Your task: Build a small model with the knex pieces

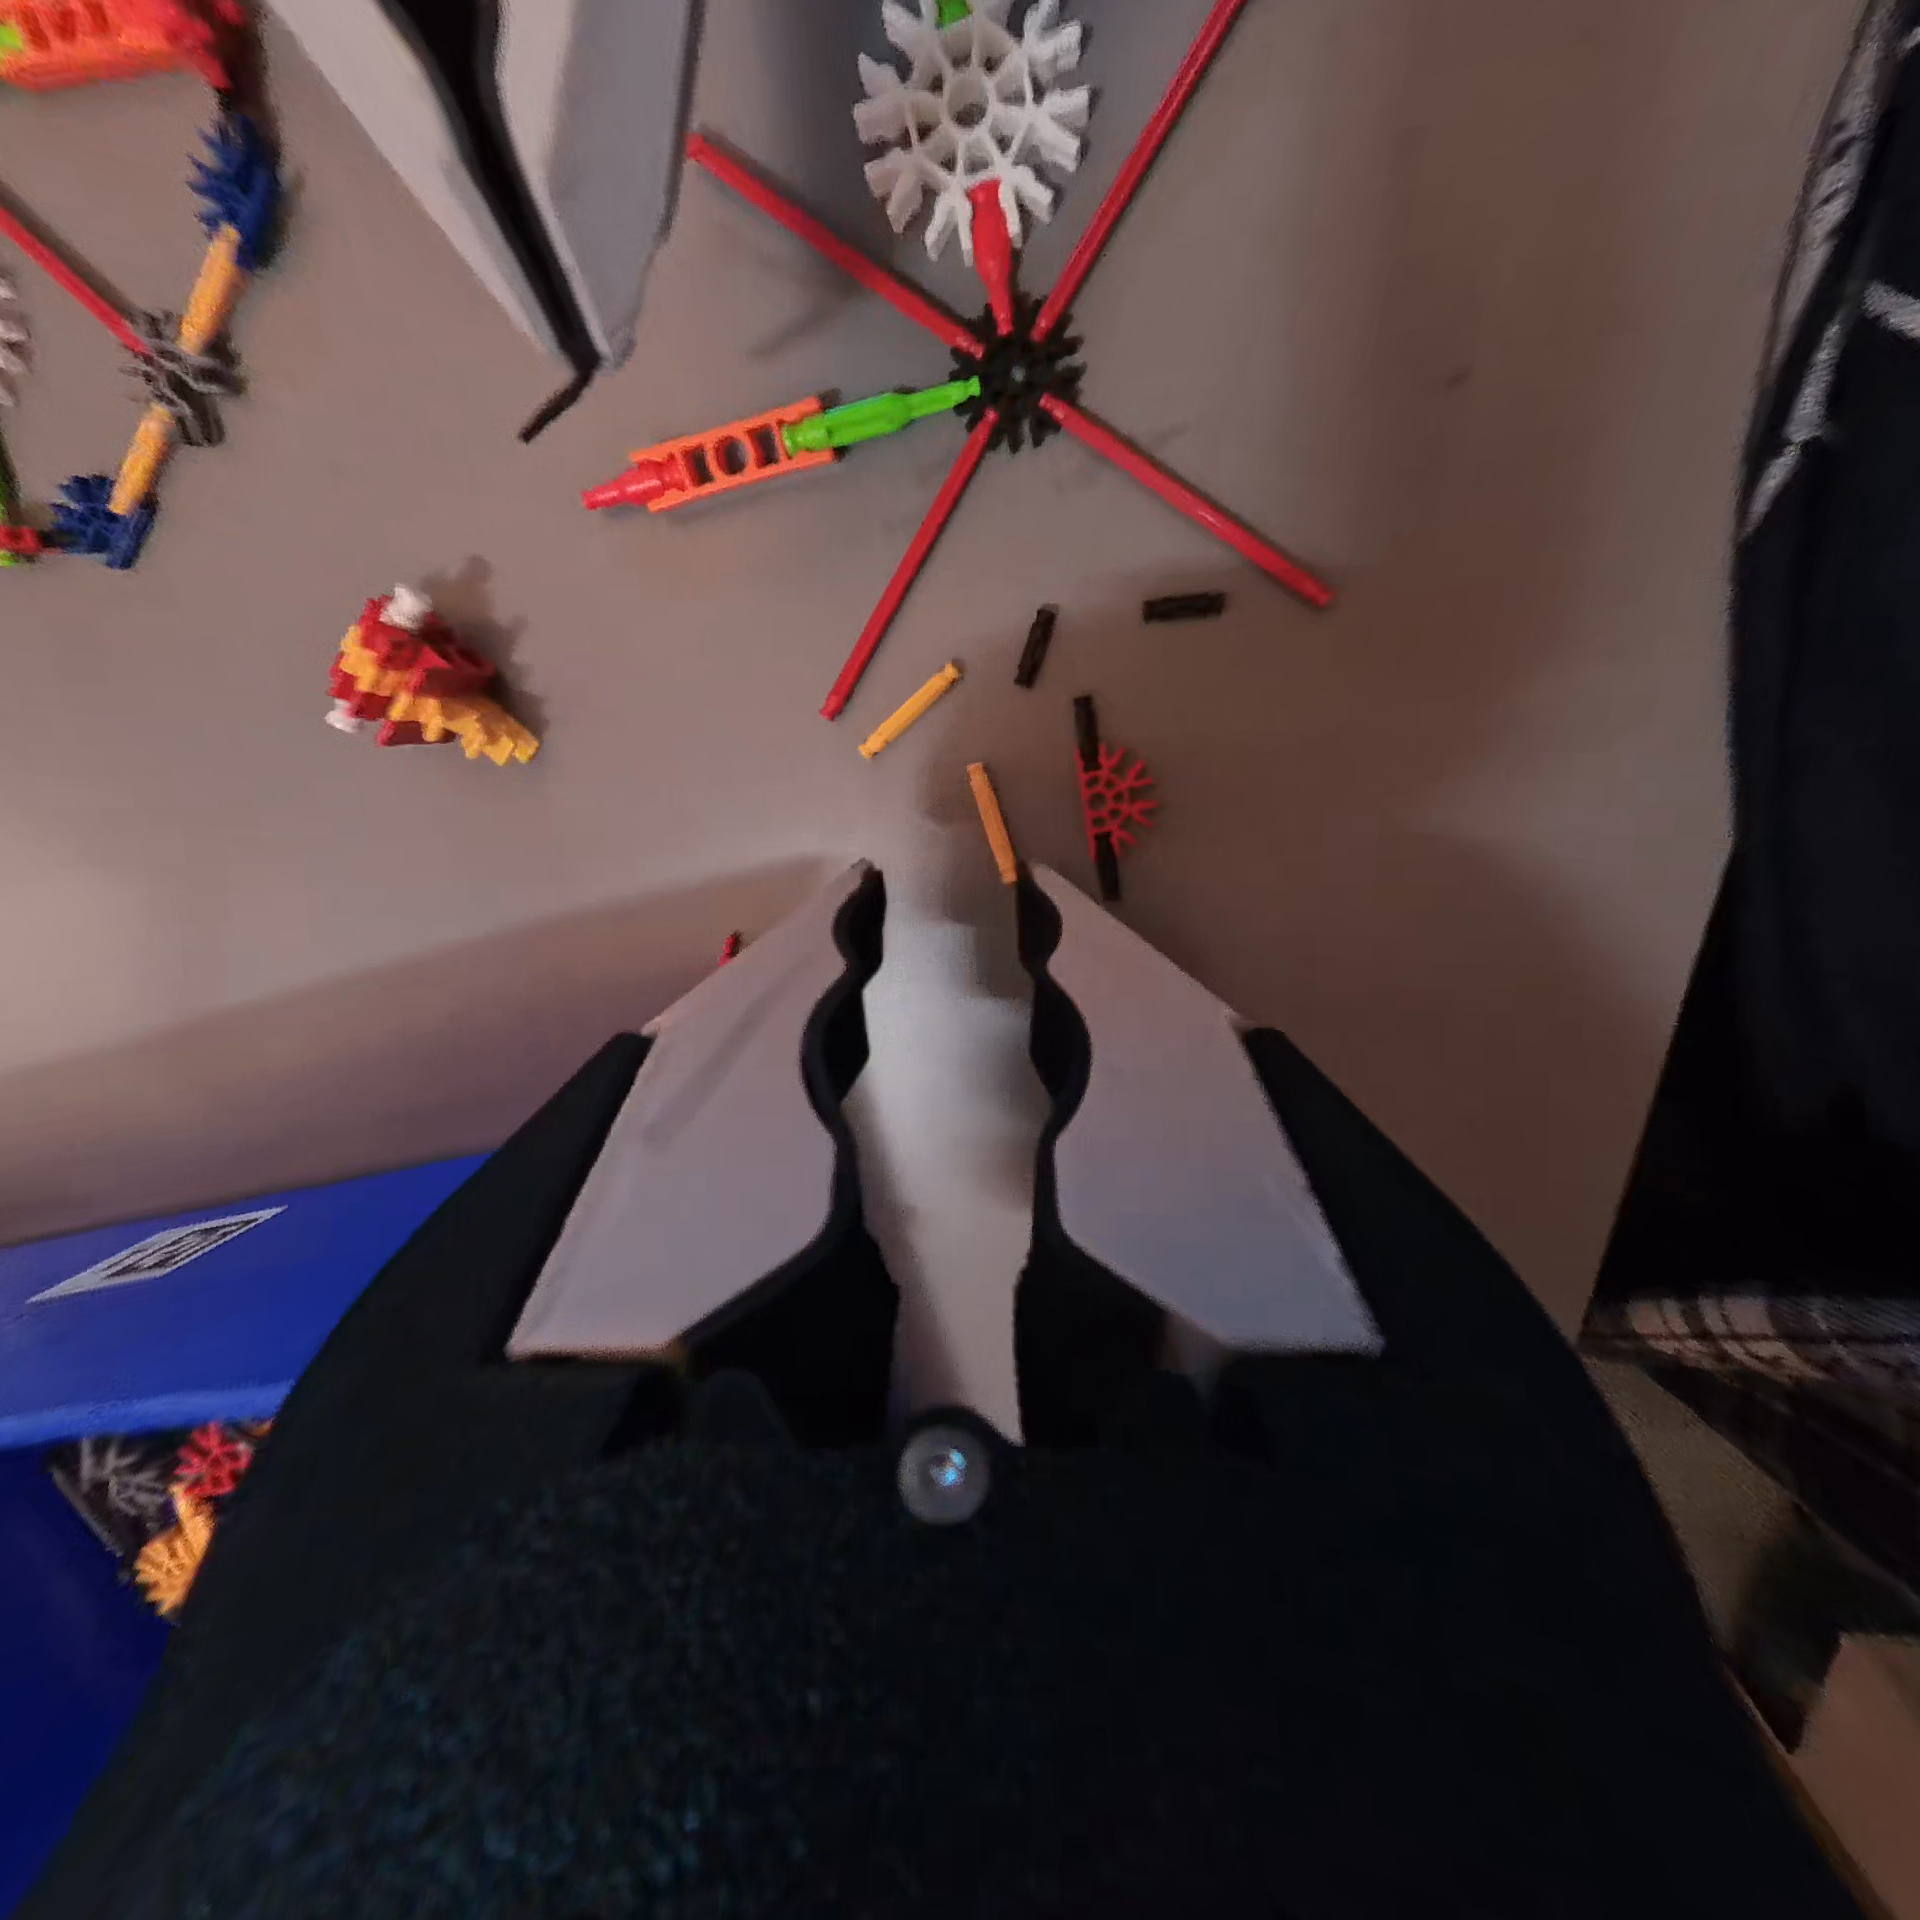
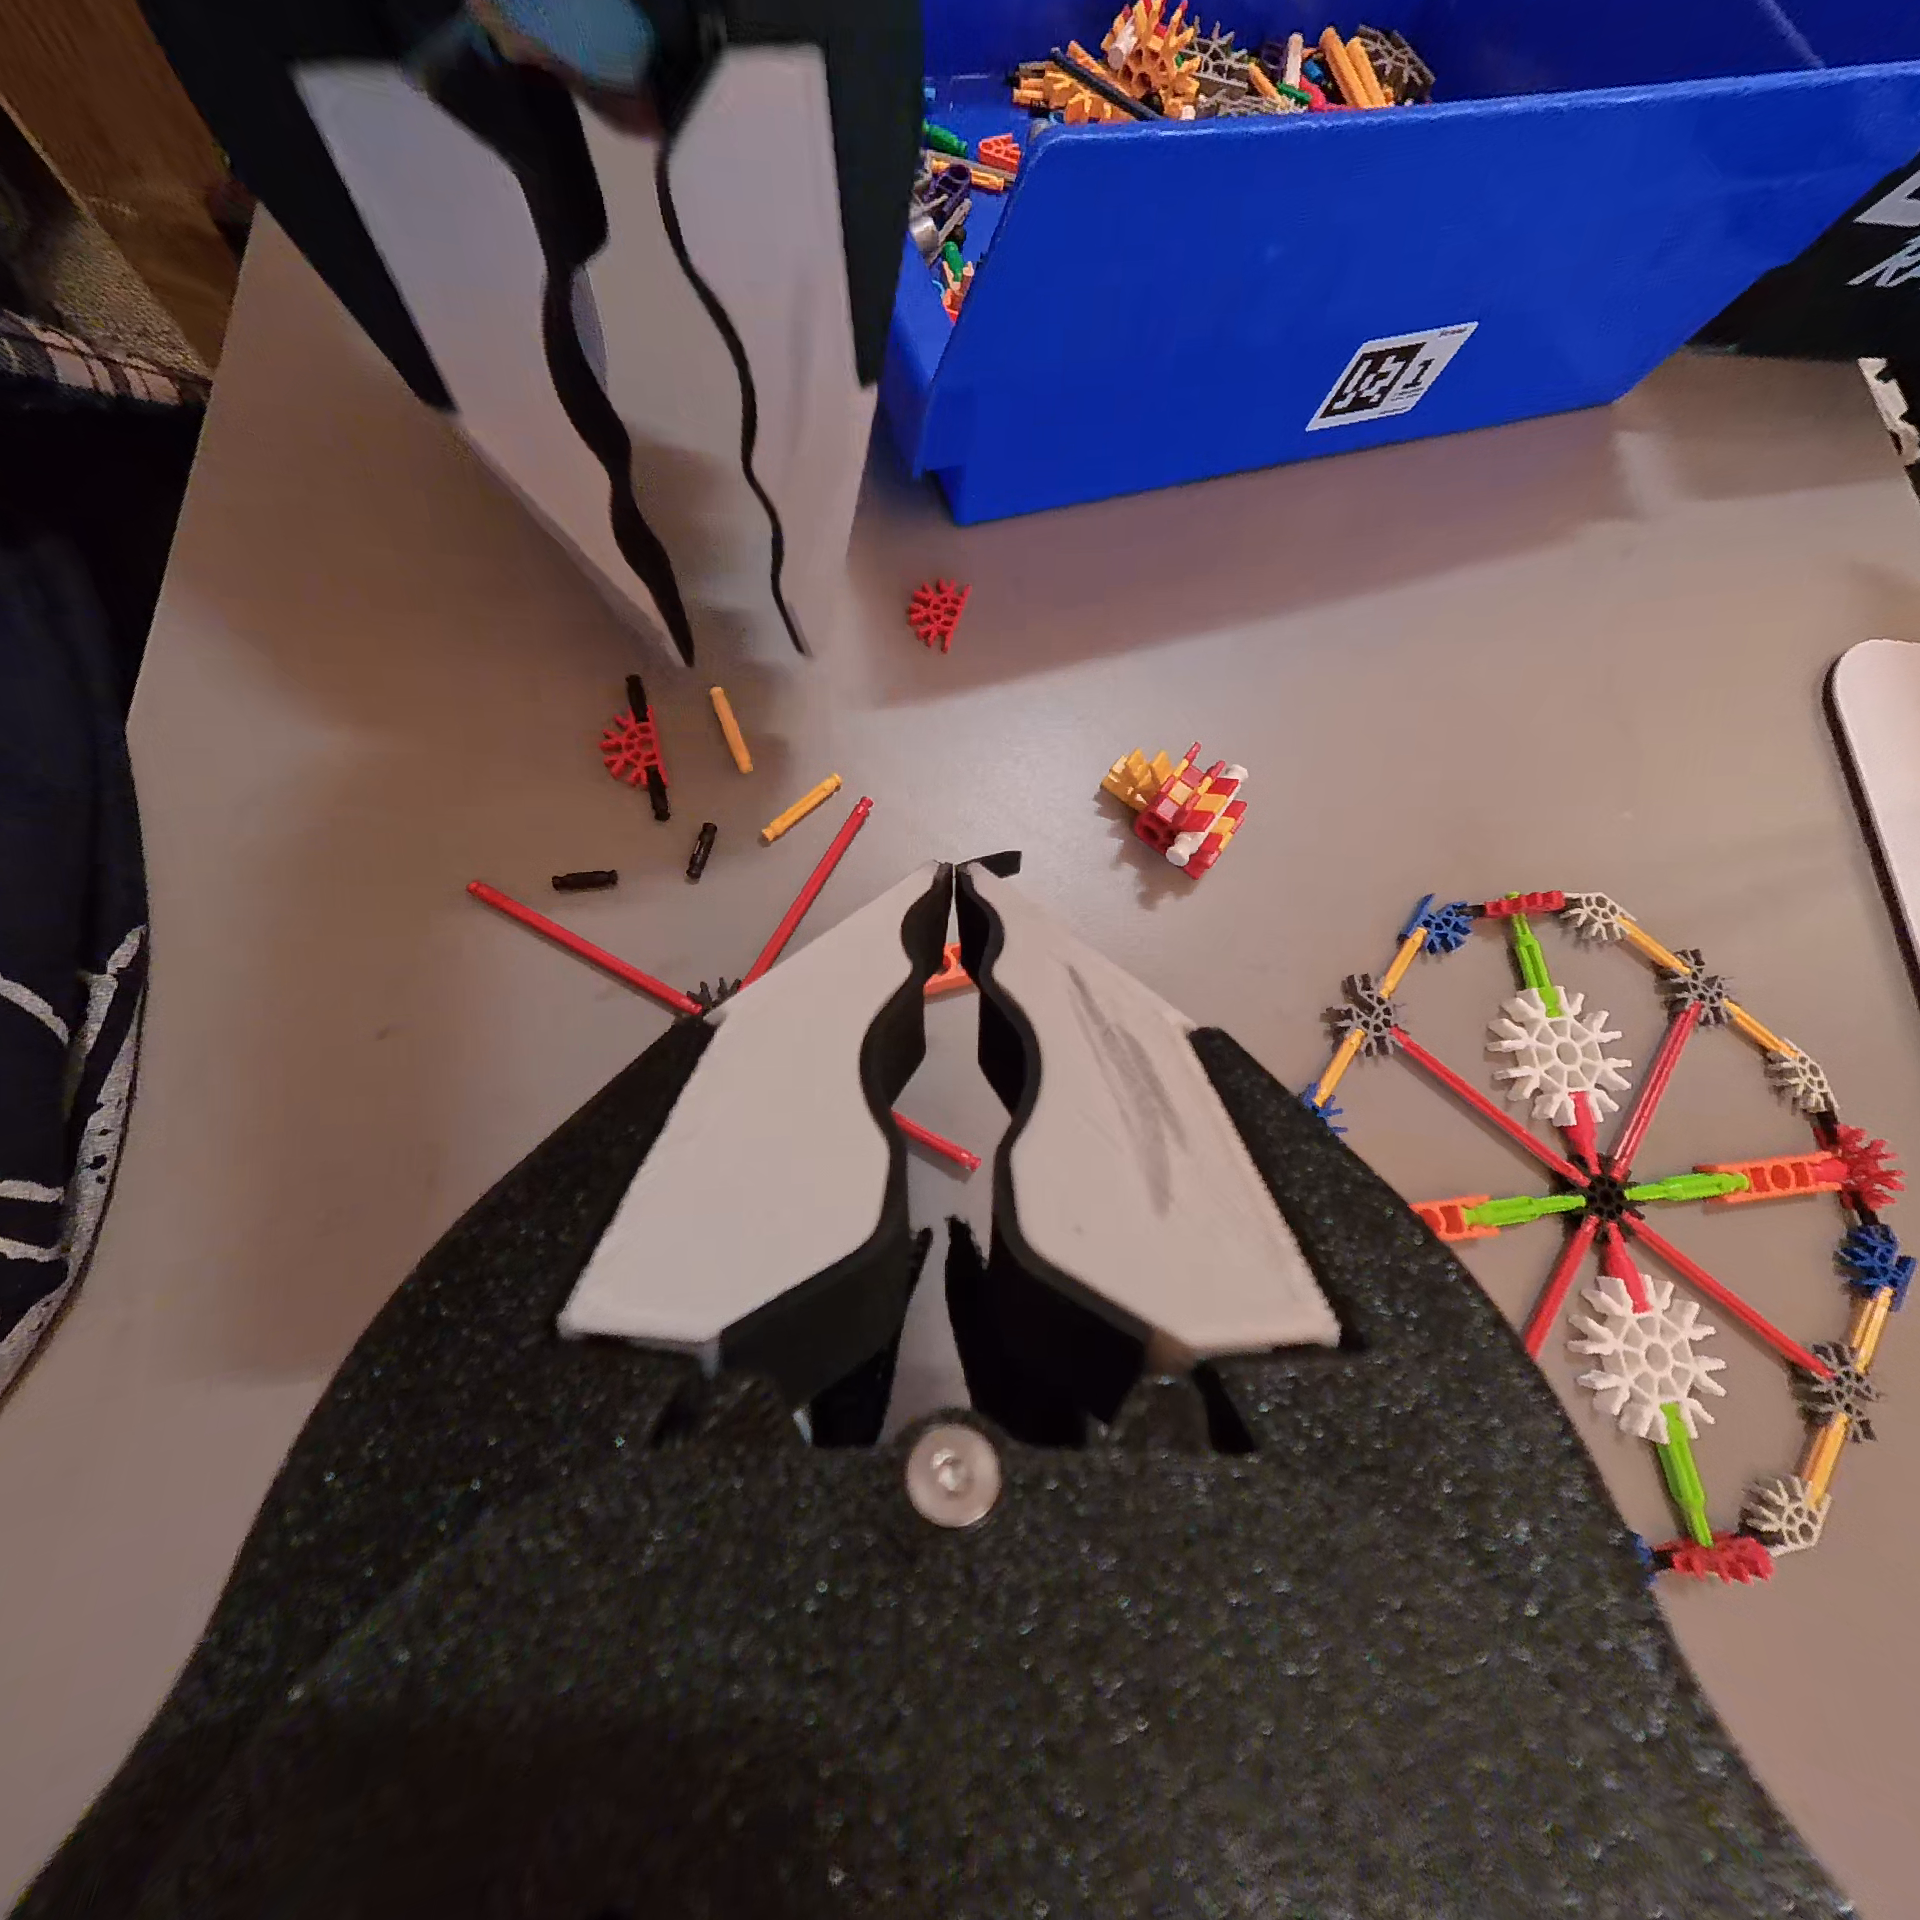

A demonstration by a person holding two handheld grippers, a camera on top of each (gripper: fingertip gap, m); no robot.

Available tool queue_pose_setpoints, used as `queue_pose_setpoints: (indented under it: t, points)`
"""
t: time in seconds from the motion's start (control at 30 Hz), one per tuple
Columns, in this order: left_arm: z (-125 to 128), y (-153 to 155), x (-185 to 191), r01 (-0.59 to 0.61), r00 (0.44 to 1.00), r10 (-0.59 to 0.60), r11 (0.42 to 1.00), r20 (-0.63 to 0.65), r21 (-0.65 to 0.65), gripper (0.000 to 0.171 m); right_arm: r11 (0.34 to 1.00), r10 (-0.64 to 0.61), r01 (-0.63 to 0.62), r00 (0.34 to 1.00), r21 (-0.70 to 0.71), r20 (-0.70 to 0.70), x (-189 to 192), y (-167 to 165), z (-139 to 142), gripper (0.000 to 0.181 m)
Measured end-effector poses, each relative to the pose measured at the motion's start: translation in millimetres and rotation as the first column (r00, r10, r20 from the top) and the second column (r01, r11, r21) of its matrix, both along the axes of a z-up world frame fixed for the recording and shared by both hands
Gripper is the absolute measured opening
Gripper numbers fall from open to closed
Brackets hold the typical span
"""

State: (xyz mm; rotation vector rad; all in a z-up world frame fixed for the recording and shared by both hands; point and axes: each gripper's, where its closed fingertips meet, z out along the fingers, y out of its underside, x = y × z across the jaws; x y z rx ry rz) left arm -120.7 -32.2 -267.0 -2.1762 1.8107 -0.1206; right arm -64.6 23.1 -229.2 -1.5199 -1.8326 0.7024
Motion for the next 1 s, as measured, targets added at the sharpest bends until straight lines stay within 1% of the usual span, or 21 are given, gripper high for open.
queue_pose_setpoints:
  t: [0.03, 0.07, 0.1, 0.23, 0.27, 0.33, 0.43, 0.53, 0.6, 0.63, 0.77, 0.87, 1.0]
  points:
    - [9, -1, -1, 0.001, 1.000, -0.001, 1.000, 0.019, -0.001, 0.025, 1.000, -0.001, 0.001, 1.000, 0.001, 0.000, 0, 0, 0, 0.000]
    - [20, -4, -2, 0.003, 0.999, -0.003, 1.000, 0.036, -0.005, 0.026, 1.000, -0.001, 0.001, 1.000, 0.000, -0.001, 0, 0, 0, 0.000]
    - [34, 1, -6, -0.008, 0.999, 0.006, 0.999, 0.049, 0.031, 0.027, 1.000, -0.002, 0.002, 1.000, -0.001, -0.001, 0, 1, 0, 0.000]
    - [93, 32, -45, -0.131, 0.989, 0.117, 0.974, 0.085, 0.186, 0.025, 1.000, -0.001, 0.001, 1.000, -0.004, 0.004, 0, 1, -2, 0.000]
    - [102, 42, -60, -0.169, 0.985, 0.156, 0.961, 0.077, 0.220, 0.026, 1.000, 0.000, 0.000, 1.000, -0.006, 0.006, 0, 0, -3, 0.000]
    - [107, 56, -91, -0.213, 0.977, 0.210, 0.945, 0.038, 0.248, 0.026, 1.000, -0.001, 0.001, 1.000, -0.008, 0.009, 0, 1, -4, 0.000]
    - [94, 73, -133, -0.257, 0.961, 0.274, 0.935, -0.036, 0.245, 0.026, 1.000, -0.006, 0.006, 1.000, -0.013, 0.012, 0, 3, -6, 0.000]
    - [70, 84, -156, -0.283, 0.951, 0.301, 0.939, -0.072, 0.194, 0.025, 1.000, -0.008, 0.009, 1.000, -0.016, 0.016, 0, 4, -8, 0.000]
    - [57, 94, -168, -0.285, 0.945, 0.310, 0.938, -0.108, 0.195, 0.025, 1.000, -0.010, 0.010, 1.000, -0.019, 0.019, 1, 4, -10, 0.000]
    - [51, 97, -171, -0.288, 0.944, 0.310, 0.941, -0.112, 0.178, 0.025, 1.000, -0.011, 0.012, 1.000, -0.020, 0.021, 1, 5, -10, 0.000]
    - [34, 120, -176, -0.295, 0.943, 0.316, 0.939, -0.101, 0.180, 0.026, 1.000, -0.015, 0.015, 0.999, -0.023, 0.028, 1, 6, -13, 0.000]
    - [27, 139, -178, -0.310, 0.941, 0.328, 0.933, -0.080, 0.182, 0.025, 1.000, -0.017, 0.018, 0.999, -0.024, 0.029, 2, 7, -13, 0.000]
    - [24, 166, -190, -0.338, 0.930, 0.359, 0.918, -0.073, 0.206, 0.019, 0.999, -0.021, 0.022, 0.999, -0.028, 0.034, 2, 8, -16, 0.000]
